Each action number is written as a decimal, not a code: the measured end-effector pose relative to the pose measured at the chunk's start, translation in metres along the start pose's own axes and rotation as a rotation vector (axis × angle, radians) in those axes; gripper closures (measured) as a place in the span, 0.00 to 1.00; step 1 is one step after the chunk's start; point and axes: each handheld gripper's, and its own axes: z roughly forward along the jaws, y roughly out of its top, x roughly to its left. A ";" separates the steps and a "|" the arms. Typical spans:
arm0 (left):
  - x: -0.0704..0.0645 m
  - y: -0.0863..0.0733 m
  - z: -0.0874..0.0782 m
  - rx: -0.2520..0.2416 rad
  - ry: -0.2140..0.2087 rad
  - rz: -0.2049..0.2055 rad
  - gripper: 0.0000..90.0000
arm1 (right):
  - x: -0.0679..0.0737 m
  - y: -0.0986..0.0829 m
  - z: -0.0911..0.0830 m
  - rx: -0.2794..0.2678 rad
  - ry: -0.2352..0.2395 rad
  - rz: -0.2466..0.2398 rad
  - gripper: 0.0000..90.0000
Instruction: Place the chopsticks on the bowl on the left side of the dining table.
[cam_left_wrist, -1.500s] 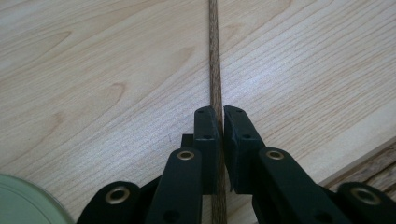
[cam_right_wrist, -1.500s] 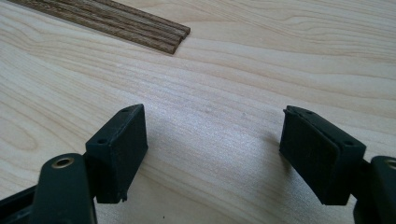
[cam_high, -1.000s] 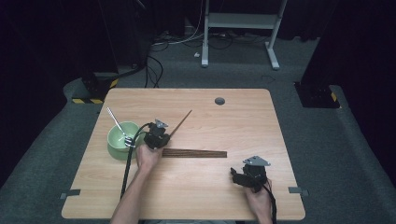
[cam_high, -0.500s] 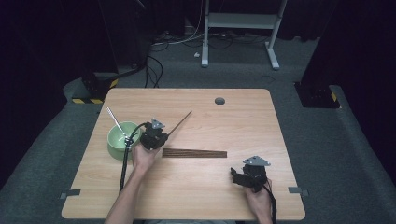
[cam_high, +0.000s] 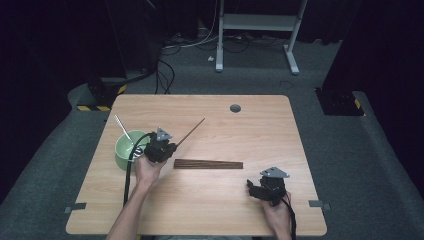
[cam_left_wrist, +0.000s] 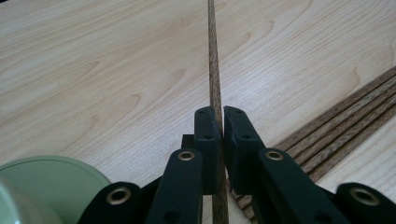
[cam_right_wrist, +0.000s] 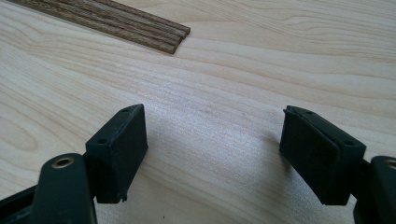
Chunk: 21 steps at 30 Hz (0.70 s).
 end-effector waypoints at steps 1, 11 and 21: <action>0.001 0.000 -0.002 -0.004 -0.001 0.001 0.93 | 0.000 0.000 0.000 0.000 0.000 0.000 0.25; 0.009 -0.009 -0.024 -0.038 -0.015 -0.013 0.93 | 0.000 0.000 0.000 0.000 0.000 0.000 0.25; 0.016 -0.016 -0.040 -0.040 -0.001 -0.007 0.93 | 0.000 0.000 0.000 0.000 0.000 0.000 0.25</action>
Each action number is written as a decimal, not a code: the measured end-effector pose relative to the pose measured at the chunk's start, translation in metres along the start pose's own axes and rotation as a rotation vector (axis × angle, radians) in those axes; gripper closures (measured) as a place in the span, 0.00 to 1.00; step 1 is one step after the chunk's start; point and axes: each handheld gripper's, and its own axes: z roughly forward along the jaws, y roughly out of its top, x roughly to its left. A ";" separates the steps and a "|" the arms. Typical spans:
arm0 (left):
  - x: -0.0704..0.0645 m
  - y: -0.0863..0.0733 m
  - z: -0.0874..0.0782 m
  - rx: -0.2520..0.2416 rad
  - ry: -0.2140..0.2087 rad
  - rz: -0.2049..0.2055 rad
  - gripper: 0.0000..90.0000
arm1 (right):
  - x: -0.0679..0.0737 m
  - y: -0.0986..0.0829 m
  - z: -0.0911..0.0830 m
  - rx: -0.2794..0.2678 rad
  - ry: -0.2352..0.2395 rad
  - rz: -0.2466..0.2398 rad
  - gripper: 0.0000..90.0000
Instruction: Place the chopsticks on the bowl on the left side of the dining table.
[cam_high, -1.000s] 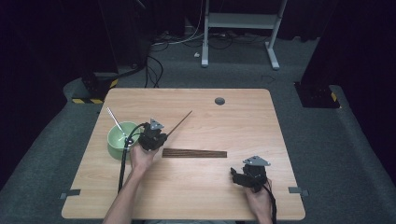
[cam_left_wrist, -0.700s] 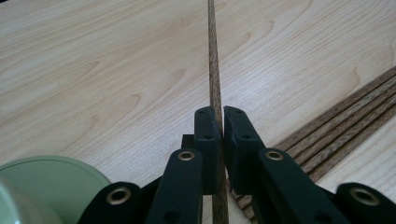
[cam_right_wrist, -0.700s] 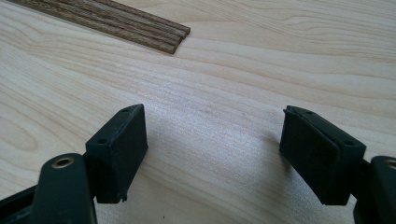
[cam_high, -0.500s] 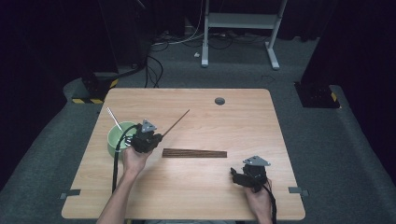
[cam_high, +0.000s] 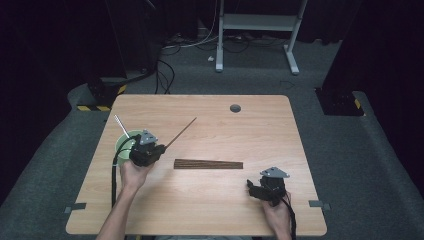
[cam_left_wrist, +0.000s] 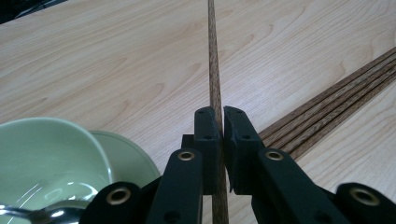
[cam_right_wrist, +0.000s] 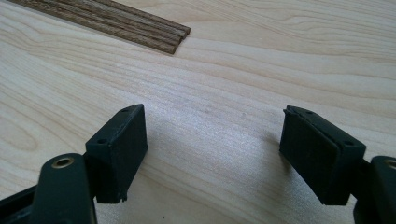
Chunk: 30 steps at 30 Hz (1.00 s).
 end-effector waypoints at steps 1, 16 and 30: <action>0.001 -0.001 -0.002 -0.002 0.002 -0.003 0.93 | 0.000 0.000 0.000 0.000 0.000 0.000 0.25; 0.016 -0.012 -0.020 -0.007 0.020 -0.019 0.93 | 0.000 0.000 0.000 0.000 0.000 0.000 0.25; 0.027 -0.021 -0.031 -0.016 0.037 -0.045 0.93 | 0.000 0.000 0.000 0.000 0.000 0.000 0.25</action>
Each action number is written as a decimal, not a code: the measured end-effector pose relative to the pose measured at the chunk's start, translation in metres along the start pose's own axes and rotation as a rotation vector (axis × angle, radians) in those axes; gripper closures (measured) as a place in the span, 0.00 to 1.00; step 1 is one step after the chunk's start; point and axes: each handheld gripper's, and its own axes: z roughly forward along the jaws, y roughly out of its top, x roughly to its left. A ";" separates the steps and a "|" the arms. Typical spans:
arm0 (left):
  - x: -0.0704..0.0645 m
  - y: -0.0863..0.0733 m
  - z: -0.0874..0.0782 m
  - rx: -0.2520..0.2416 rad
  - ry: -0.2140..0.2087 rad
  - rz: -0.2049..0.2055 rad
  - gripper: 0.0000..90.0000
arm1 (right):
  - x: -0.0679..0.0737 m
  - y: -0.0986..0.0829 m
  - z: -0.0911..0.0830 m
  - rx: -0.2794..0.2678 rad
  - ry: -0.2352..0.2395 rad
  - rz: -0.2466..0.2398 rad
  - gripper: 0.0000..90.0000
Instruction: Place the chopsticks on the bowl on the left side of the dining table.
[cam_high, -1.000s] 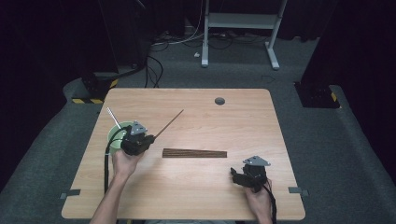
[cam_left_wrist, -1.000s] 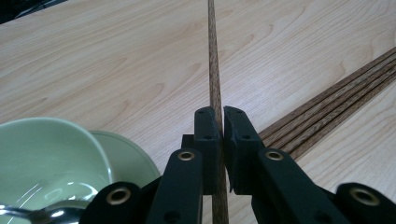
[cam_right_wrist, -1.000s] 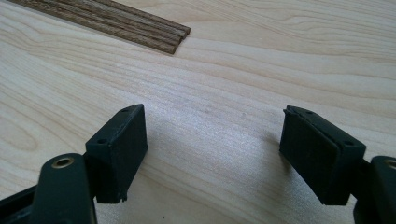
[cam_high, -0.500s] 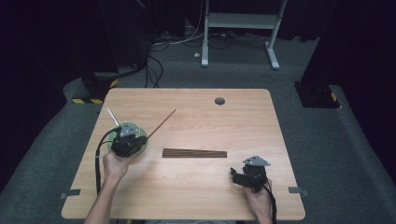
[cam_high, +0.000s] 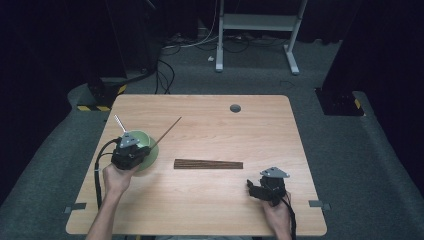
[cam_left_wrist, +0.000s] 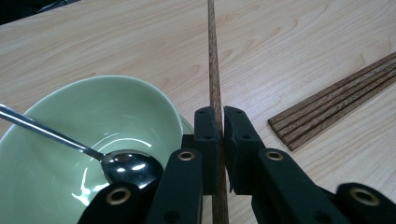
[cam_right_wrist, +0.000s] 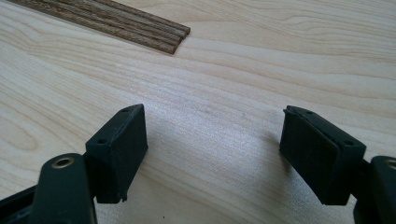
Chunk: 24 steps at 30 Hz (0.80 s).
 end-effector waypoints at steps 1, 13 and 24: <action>0.001 -0.001 -0.001 -0.001 0.002 -0.003 0.93 | 0.000 0.000 0.000 0.000 0.000 0.000 0.25; 0.012 -0.008 -0.010 -0.002 0.024 -0.020 0.93 | 0.000 0.000 0.000 0.000 0.000 0.000 0.25; 0.020 -0.013 -0.017 0.002 0.042 -0.033 0.93 | 0.000 0.000 0.000 0.000 0.000 0.001 0.25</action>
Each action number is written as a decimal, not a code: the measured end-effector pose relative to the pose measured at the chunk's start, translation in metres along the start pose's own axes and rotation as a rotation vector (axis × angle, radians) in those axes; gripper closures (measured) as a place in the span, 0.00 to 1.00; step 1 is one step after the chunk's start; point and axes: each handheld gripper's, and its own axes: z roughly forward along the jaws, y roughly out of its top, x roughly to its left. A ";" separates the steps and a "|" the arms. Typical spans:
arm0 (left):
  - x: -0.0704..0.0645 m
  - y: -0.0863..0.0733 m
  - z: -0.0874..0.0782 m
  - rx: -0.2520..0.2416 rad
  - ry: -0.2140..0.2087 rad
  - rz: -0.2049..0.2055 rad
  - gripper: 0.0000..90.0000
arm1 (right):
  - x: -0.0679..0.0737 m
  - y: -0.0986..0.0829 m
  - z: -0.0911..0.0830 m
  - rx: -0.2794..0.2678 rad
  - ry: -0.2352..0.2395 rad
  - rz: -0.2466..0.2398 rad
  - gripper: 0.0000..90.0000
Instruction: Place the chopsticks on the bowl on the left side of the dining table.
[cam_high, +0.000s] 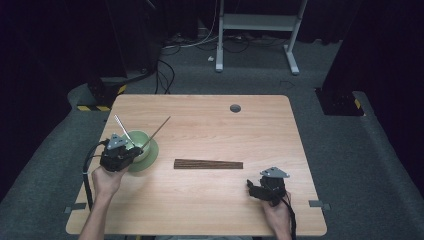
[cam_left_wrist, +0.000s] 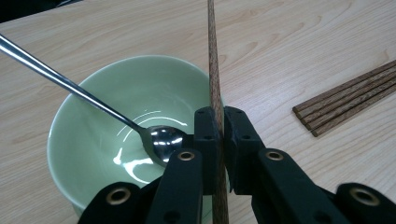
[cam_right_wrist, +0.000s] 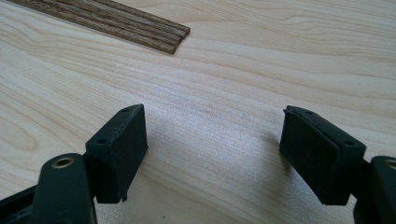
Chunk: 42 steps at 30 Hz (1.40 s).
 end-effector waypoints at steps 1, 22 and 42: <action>0.001 0.000 0.000 0.002 0.002 0.000 0.93 | 0.000 0.000 0.000 0.000 -0.001 0.000 0.25; 0.016 -0.008 -0.002 0.047 0.047 -0.010 0.93 | 0.000 0.000 0.000 0.000 -0.001 0.001 0.25; 0.030 -0.008 -0.003 0.067 0.085 -0.020 0.93 | 0.000 0.000 0.000 -0.001 -0.002 0.003 0.25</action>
